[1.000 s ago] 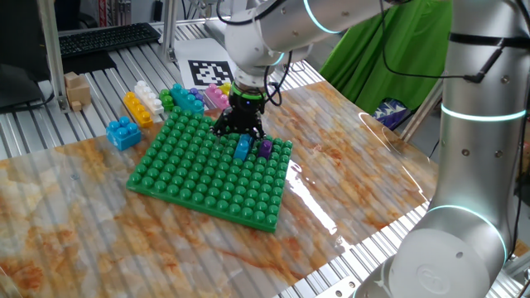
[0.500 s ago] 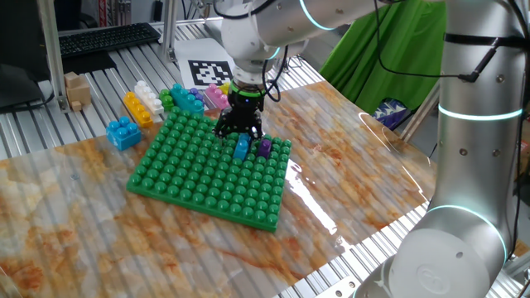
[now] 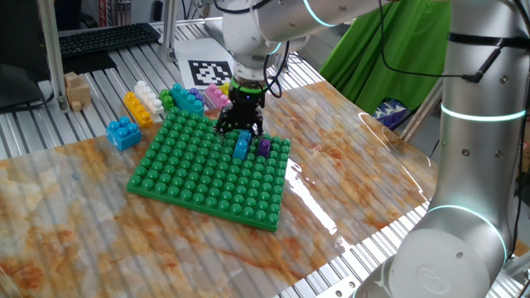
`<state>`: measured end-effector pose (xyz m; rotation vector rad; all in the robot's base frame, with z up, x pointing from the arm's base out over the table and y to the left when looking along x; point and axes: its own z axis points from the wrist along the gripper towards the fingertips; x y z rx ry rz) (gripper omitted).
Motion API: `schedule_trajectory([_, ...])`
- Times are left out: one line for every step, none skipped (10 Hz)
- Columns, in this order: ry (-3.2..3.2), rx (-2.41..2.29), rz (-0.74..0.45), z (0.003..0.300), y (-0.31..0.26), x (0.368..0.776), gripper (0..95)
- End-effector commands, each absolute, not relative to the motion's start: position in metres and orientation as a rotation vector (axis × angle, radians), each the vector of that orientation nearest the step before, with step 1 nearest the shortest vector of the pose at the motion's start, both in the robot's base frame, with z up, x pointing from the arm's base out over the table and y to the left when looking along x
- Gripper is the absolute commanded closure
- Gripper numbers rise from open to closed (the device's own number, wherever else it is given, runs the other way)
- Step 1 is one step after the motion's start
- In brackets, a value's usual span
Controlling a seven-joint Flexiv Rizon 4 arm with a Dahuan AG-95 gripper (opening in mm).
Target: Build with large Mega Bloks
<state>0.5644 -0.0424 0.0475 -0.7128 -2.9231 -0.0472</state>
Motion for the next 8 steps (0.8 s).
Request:
schedule_trajectory([-2.922,-0.710,-0.046,0.052,-0.045,0.564,19.0])
schedule_trajectory([-2.924,-0.709,-0.042,0.055,-0.046,0.564,19.0])
schedule_trajectory([-2.926,-0.709,-0.034,0.062,-0.047,0.563,19.0])
schedule_trajectory([-2.926,-0.711,-0.030,0.068,-0.046,0.562,19.0])
schedule_trajectory([-2.926,-0.711,-0.023,0.074,-0.045,0.561,19.0])
schedule_trajectory([-2.925,-0.717,-0.021,0.081,-0.045,0.557,19.0])
schedule_trajectory([-2.928,-0.702,-0.022,0.083,-0.047,0.556,19.0])
schedule_trajectory([-2.932,-0.687,-0.022,0.086,-0.049,0.554,19.0])
